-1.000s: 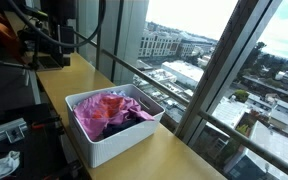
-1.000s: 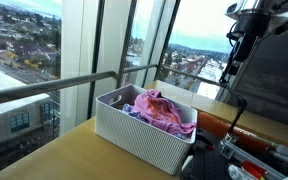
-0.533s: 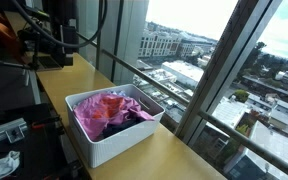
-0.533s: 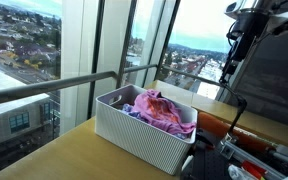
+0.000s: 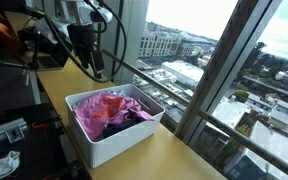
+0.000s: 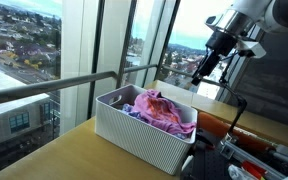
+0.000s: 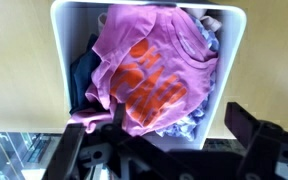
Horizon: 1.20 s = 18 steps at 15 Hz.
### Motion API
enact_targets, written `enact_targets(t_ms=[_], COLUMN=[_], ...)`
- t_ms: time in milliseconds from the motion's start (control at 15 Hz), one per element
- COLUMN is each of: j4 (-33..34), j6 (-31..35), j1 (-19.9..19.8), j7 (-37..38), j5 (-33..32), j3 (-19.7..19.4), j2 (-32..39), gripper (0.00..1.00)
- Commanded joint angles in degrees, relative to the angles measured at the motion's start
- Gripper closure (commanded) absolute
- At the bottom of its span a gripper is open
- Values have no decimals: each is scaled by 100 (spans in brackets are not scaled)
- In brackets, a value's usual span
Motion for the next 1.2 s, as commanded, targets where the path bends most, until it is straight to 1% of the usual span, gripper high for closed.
enact_targets(t_ms=[0,133,267,400,467,600,733,1000,1067,1133], j4=[113,259,512,819,987,1326,1652,2269,2364,2464], j6=[1259,1793,2100,2174,2147,2082,2071,2066,2125,2137], j1=[-67,-200,-342,-409,-372,-288,-252,-289,37,3], j7=[163,433,897,1466,1718,2033,2134,2010,1759,1630], j5=[-593,-1124,-1833,-2614,-2966,-3399,-3525,-3326,-2993,-2796], j3=[235,377,464,406,301,111,-12,-59,-379,-354], j2=[1039,1618,2259,2862,3138,3652,4098,4942,5134,5356], gripper=[0,0,0,0,0,0,0,0,0,0])
